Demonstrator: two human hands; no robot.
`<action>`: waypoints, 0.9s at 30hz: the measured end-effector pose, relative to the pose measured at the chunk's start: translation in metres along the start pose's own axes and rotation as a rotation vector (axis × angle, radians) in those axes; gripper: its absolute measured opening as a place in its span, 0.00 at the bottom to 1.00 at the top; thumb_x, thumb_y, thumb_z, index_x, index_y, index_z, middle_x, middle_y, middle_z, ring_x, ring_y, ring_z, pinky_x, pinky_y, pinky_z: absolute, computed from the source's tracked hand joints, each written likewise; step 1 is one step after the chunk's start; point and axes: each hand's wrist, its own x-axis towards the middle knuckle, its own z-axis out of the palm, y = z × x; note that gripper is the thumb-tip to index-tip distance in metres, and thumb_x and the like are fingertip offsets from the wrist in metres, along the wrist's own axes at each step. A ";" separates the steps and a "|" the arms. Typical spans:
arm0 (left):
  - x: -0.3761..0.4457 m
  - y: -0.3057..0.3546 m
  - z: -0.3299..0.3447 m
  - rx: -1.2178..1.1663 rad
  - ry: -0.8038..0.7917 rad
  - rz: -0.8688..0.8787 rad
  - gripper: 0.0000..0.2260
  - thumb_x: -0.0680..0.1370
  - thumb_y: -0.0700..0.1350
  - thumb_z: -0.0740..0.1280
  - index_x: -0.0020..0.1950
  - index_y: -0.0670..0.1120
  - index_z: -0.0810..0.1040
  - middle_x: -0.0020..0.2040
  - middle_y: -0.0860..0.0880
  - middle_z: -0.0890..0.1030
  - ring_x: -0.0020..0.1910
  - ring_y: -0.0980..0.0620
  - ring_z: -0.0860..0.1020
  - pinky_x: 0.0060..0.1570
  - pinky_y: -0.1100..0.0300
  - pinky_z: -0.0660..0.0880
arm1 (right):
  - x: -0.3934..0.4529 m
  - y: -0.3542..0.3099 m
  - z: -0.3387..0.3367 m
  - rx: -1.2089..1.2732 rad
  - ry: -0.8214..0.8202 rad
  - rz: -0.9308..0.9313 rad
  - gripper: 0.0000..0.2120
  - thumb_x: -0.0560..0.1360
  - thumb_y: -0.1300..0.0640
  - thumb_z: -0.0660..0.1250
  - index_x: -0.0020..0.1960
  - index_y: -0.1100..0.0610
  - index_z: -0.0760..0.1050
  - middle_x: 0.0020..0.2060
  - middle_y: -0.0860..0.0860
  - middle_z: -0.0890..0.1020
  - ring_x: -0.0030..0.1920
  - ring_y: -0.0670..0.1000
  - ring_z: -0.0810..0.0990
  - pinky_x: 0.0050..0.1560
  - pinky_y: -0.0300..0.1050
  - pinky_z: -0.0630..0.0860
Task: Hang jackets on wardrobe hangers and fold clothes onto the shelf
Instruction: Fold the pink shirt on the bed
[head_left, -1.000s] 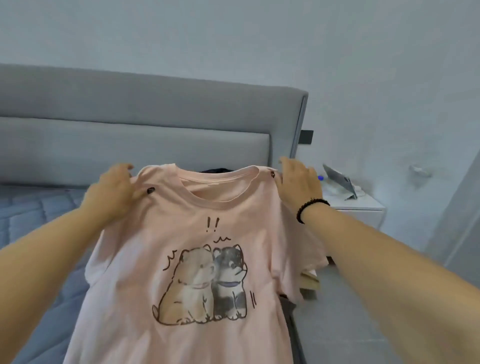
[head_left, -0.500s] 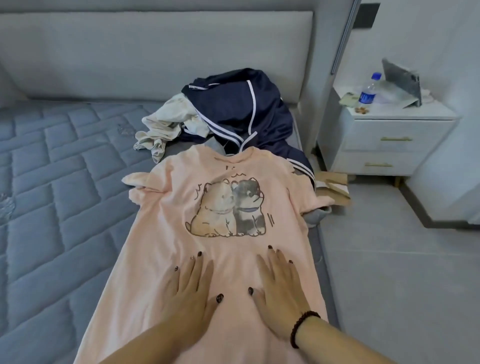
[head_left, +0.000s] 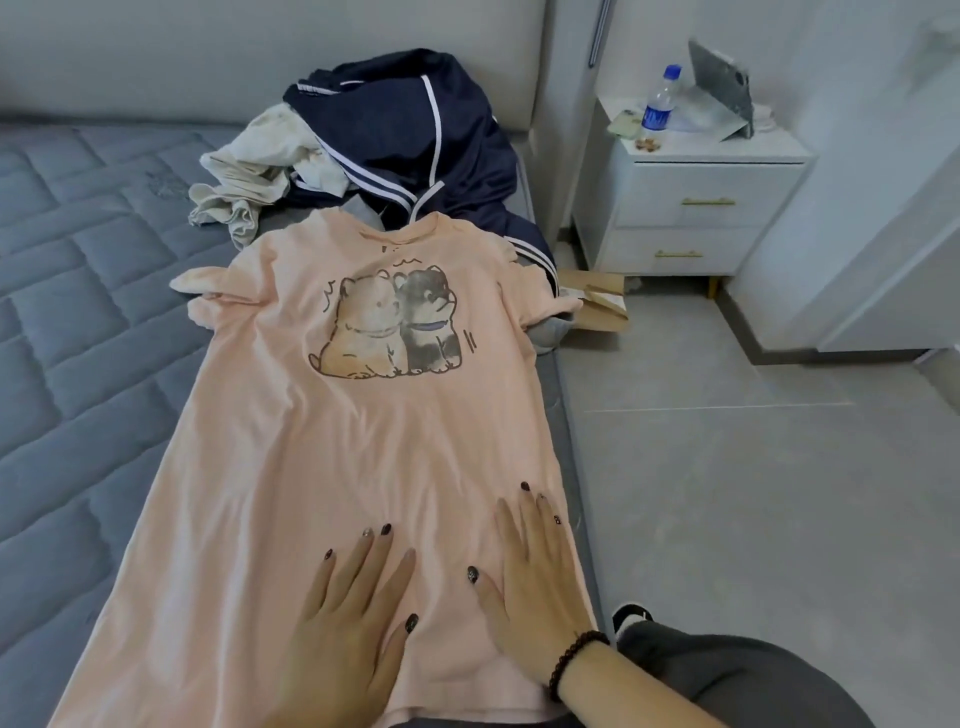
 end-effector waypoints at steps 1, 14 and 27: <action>-0.002 0.004 0.001 -0.006 0.003 -0.009 0.24 0.82 0.55 0.48 0.73 0.47 0.69 0.75 0.45 0.66 0.75 0.45 0.62 0.72 0.46 0.57 | -0.002 0.001 -0.004 0.025 0.051 0.051 0.33 0.79 0.42 0.52 0.77 0.57 0.50 0.77 0.58 0.49 0.76 0.57 0.45 0.74 0.45 0.42; -0.055 -0.005 -0.022 -0.009 -0.041 0.211 0.39 0.69 0.69 0.64 0.76 0.51 0.65 0.76 0.50 0.64 0.76 0.51 0.61 0.71 0.48 0.56 | -0.068 0.012 -0.020 0.262 0.064 0.341 0.27 0.77 0.44 0.60 0.71 0.50 0.56 0.67 0.51 0.60 0.67 0.51 0.62 0.65 0.41 0.65; -0.089 -0.026 -0.054 0.372 -0.073 0.079 0.29 0.64 0.35 0.67 0.65 0.44 0.69 0.54 0.39 0.83 0.47 0.37 0.83 0.30 0.45 0.80 | -0.105 0.038 -0.052 0.462 0.005 0.595 0.07 0.77 0.56 0.63 0.50 0.58 0.76 0.44 0.53 0.80 0.43 0.53 0.78 0.40 0.41 0.73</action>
